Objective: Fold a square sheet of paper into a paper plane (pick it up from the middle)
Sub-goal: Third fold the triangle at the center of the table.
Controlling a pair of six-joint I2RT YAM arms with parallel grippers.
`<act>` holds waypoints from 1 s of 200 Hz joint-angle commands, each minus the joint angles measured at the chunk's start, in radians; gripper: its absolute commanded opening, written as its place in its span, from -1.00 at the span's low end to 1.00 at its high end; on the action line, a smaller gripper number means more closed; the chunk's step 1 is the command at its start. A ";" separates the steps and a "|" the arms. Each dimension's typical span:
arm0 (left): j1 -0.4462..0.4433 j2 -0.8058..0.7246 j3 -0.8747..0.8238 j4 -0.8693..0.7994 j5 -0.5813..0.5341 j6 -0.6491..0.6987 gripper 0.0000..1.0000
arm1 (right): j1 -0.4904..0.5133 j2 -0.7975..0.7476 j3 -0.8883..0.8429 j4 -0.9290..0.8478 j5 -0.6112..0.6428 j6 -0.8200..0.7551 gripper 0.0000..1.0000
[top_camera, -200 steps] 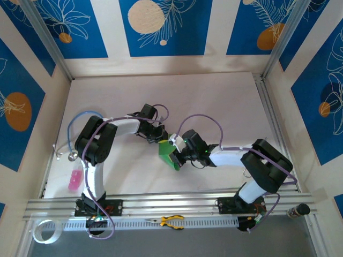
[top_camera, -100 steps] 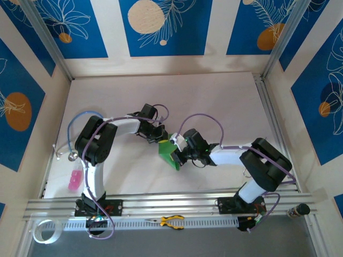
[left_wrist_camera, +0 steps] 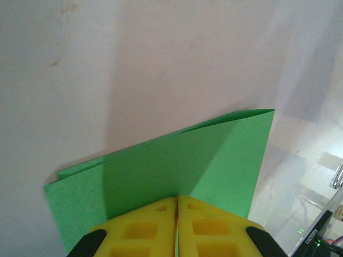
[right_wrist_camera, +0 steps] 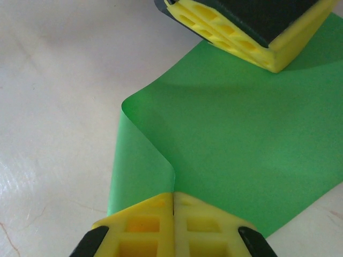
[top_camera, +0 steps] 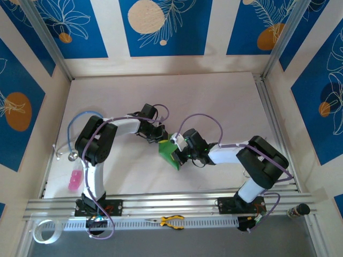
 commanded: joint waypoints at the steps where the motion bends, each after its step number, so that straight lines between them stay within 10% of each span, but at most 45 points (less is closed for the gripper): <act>1: -0.006 0.039 0.003 -0.061 -0.049 0.023 -0.79 | -0.005 0.015 0.027 0.008 0.015 -0.014 -1.00; 200: -0.007 0.039 -0.003 -0.059 -0.048 0.022 -0.79 | -0.006 -0.020 0.016 -0.045 0.047 -0.006 -1.00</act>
